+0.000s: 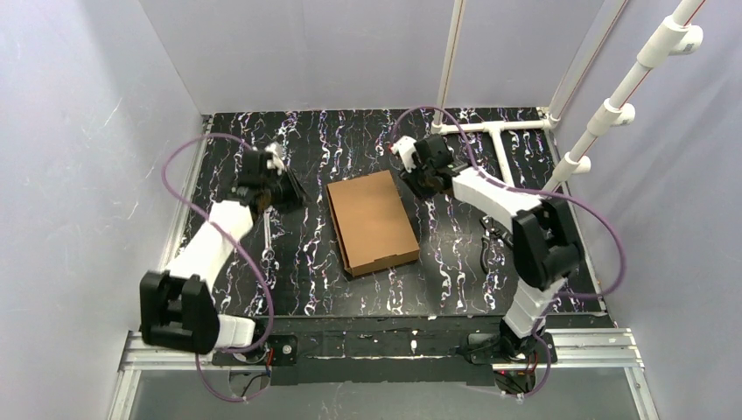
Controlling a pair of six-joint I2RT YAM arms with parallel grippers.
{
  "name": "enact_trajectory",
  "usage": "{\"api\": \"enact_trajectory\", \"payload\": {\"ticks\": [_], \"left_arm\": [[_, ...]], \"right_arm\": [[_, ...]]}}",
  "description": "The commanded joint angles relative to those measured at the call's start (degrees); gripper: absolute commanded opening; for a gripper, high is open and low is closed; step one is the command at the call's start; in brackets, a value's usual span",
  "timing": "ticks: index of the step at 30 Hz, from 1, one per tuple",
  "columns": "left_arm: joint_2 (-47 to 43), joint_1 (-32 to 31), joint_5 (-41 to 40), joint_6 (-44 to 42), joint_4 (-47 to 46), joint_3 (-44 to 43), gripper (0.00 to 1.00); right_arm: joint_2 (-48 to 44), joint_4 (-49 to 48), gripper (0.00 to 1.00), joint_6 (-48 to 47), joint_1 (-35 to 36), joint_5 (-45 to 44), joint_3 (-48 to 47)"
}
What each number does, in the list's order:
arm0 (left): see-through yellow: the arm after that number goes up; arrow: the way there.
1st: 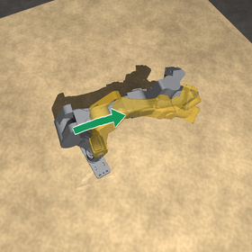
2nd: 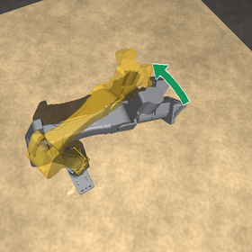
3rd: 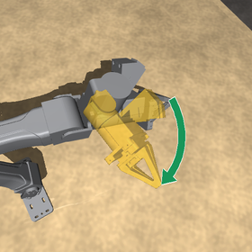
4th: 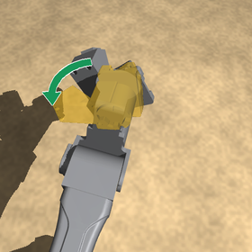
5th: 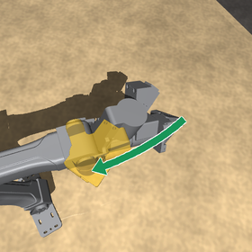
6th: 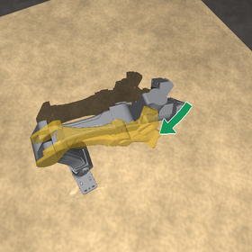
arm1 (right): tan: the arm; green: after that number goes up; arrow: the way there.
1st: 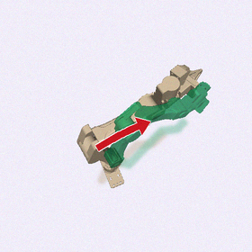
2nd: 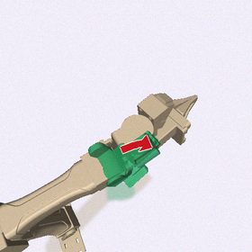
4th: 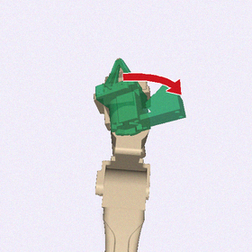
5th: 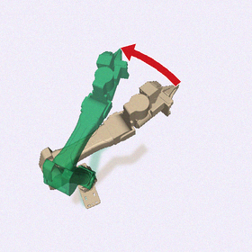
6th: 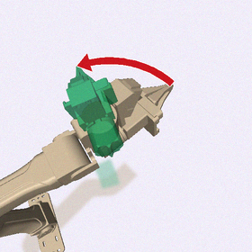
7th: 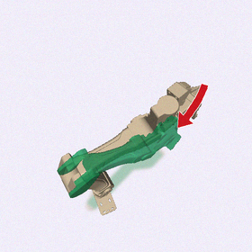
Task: Fold the paper box
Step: Close the paper box at the center of the board.
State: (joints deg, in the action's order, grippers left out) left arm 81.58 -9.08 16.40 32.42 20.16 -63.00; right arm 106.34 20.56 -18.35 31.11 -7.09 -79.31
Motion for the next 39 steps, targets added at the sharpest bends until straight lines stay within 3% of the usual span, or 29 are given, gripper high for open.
{"api": "enact_trajectory", "payload": {"ticks": [1, 7, 12, 20, 25, 28, 34, 39], "left_arm": [[-12.1, -5.9, 4.3, 5.9, 0.2, 16.2, 0.08], [-26.7, -14.8, -2.3, 16.8, -0.1, 32.1, 0.00], [-21.6, -17.7, -4.6, 19.9, -3.3, 35.0, 0.00], [-8.8, -25.8, -6.7, 22.7, -9.4, 26.8, 0.00], [5.5, -32.4, -8.3, 20.9, -8.5, 11.2, 0.00], [9.0, -33.0, -9.3, 19.8, -4.9, 5.6, 0.00], [-1.2, -31.5, -16.5, 19.1, 2.0, 12.7, 0.00], [-12.6, -28.1, -15.0, 22.1, -2.5, 24.7, 0.03]], "right_arm": [[-11.0, -1.2, 0.48, 2.2, 0.0, 9.1, 13.1], [-25.1, -12.3, 0.45, 10.5, 0.0, 11.2, 31.1], [-26.0, -17.2, 0.41, 13.3, -0.1, 11.4, 36.0], [-24.3, -17.7, 0.27, 15.5, 3.1, 16.0, 35.8], [-21.2, -16.7, 0.24, 15.4, 9.3, 12.8, 31.8], [-21.7, -15.4, 0.25, 15.2, 9.4, 9.9, 31.0], [-26.2, -18.4, 0.29, 14.1, 4.3, 4.4, 35.8], [-25.9, -18.0, 0.32, 13.8, 0.3, 3.6, 35.7]]}}
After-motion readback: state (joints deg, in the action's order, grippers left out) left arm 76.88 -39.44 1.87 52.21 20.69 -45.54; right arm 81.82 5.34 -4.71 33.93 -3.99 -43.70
